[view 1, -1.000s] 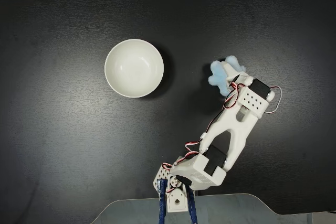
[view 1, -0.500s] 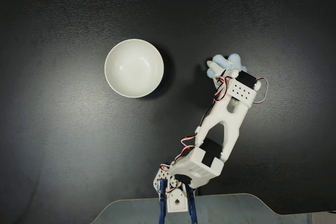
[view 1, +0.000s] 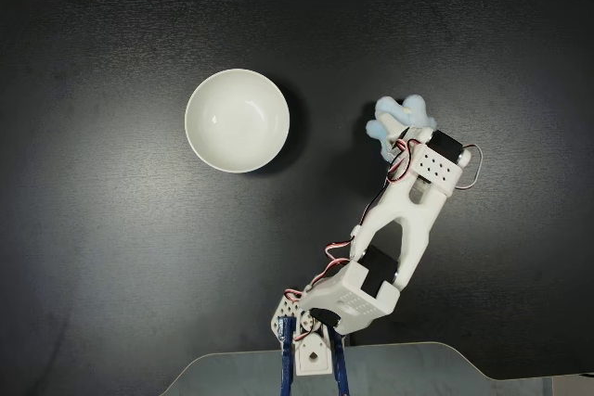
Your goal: Grasp a skyblue doll and put it in the white bowl.
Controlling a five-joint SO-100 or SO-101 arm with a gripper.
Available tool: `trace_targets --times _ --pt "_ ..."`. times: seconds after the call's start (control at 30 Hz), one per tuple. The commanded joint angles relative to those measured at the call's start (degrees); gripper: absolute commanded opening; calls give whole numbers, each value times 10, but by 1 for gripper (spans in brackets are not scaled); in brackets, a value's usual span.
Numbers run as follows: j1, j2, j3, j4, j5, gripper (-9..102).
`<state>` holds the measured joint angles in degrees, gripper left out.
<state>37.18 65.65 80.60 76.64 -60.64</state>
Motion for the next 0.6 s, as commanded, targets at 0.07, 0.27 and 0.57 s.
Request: trace_targets --times 0.07,0.27,0.57 --pt "9 13 -16 -69 5 59" --pt "26 14 -15 -161 5 59" --pt "38 13 -7 -157 5 59"
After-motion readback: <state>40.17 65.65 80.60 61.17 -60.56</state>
